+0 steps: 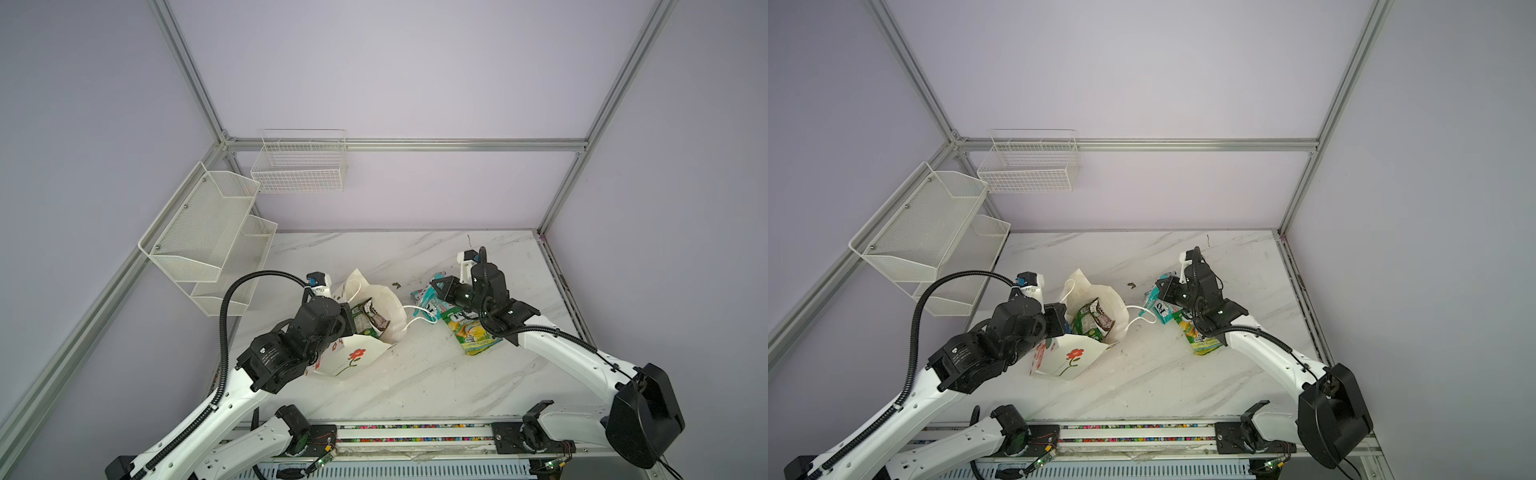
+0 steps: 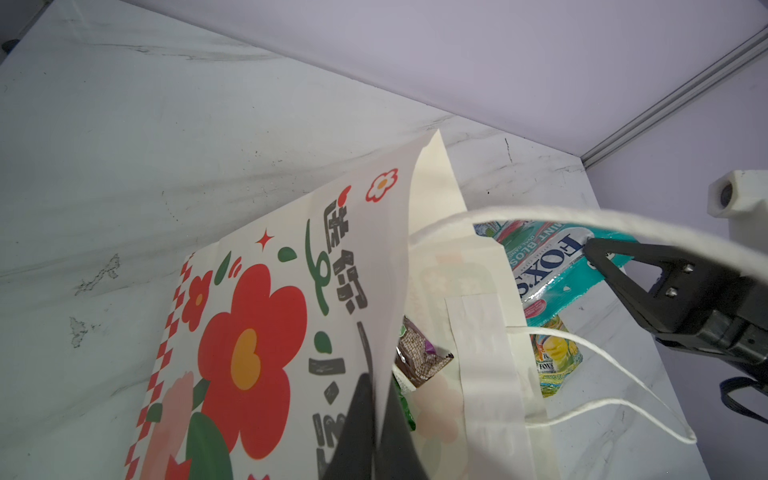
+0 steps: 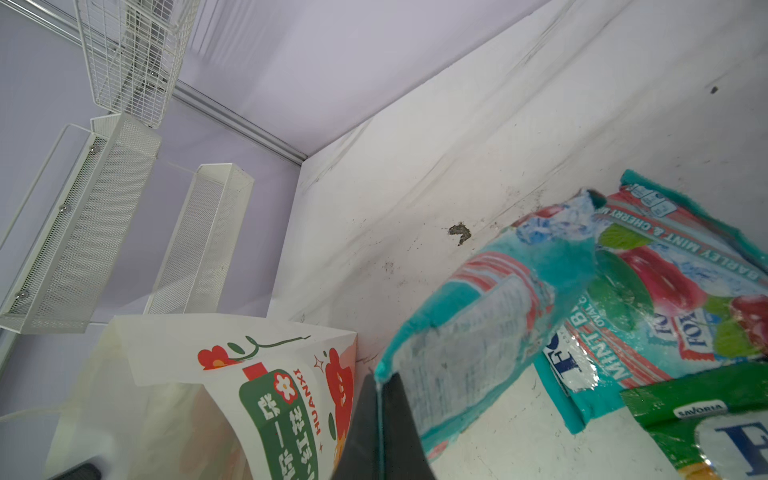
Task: Place the snacks into the paper bag
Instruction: 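Lift the teal Fox's bag while the left gripper pulls the paper bag closer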
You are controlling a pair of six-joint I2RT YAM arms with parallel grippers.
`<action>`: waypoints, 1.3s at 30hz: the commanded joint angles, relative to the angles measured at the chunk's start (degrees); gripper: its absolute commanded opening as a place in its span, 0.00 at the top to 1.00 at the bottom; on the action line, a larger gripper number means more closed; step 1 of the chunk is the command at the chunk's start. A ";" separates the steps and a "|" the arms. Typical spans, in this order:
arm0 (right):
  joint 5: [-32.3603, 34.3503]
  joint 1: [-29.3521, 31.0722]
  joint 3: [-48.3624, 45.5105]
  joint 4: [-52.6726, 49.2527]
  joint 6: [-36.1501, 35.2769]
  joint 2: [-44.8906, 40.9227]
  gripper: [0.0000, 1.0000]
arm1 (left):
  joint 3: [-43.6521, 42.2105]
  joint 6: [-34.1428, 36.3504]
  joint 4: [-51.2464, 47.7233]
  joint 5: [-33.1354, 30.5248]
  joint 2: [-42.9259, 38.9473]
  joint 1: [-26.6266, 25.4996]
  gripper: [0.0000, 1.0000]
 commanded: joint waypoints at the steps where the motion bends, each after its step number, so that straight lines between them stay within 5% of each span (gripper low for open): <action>1: 3.53 -0.25 1.95 -0.67 -0.24 -3.83 1.00 | 4.92 0.28 1.49 1.58 1.23 0.42 1.00; 14: 12.73 -1.14 2.24 -6.99 -1.96 -11.19 1.00 | 12.16 0.51 8.76 8.74 9.74 -1.92 1.00; 23: 15.82 -3.63 2.81 -10.19 -3.33 -14.57 1.00 | 12.98 -1.73 17.78 16.41 8.48 -2.43 1.00; 39: 14.18 -4.48 2.63 -10.53 -3.37 -15.97 1.00 | -5.18 -6.59 20.86 14.95 1.87 -1.17 1.00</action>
